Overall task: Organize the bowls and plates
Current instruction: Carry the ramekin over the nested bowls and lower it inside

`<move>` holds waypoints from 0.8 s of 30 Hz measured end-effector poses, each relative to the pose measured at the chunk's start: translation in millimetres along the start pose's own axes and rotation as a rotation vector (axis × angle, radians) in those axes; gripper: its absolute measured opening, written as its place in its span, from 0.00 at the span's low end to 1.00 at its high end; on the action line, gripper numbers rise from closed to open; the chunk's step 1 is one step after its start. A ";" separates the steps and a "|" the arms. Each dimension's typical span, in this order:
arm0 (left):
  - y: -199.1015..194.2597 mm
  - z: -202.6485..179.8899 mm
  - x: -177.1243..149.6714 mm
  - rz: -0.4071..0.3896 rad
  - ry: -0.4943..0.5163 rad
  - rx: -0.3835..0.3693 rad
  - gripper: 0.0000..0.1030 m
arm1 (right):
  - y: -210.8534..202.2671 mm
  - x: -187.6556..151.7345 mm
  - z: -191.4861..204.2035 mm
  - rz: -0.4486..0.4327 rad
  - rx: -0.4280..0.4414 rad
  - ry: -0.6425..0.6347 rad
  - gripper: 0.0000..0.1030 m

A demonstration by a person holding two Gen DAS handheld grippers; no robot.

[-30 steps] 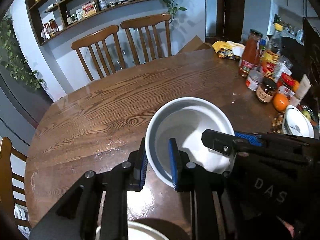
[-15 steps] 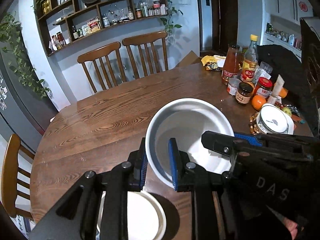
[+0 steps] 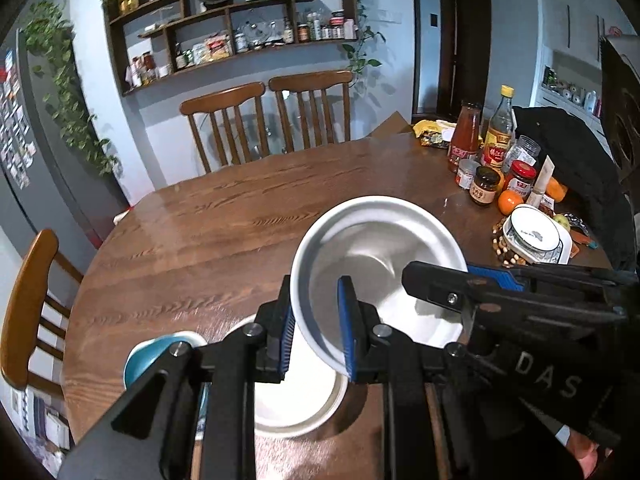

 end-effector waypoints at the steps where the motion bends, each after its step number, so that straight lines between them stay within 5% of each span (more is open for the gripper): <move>1: 0.1 3.4 -3.6 0.010 -0.009 0.001 0.18 | 2.9 -2.6 3.4 0.012 0.003 -0.007 0.18; 24: 61.0 57.4 -78.4 0.284 -0.185 -0.051 0.17 | 91.7 -51.2 23.9 0.256 0.002 -0.033 0.18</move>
Point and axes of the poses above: each gripper's, at about its wrist camera, not at the fingertips, and y roughly the way its jaws point, z to its left, x to its top, the point moved 8 cm from there along y, roughly the way its jaws point, and after that the axes turned 6 degrees about x, right-handed, at the moved point
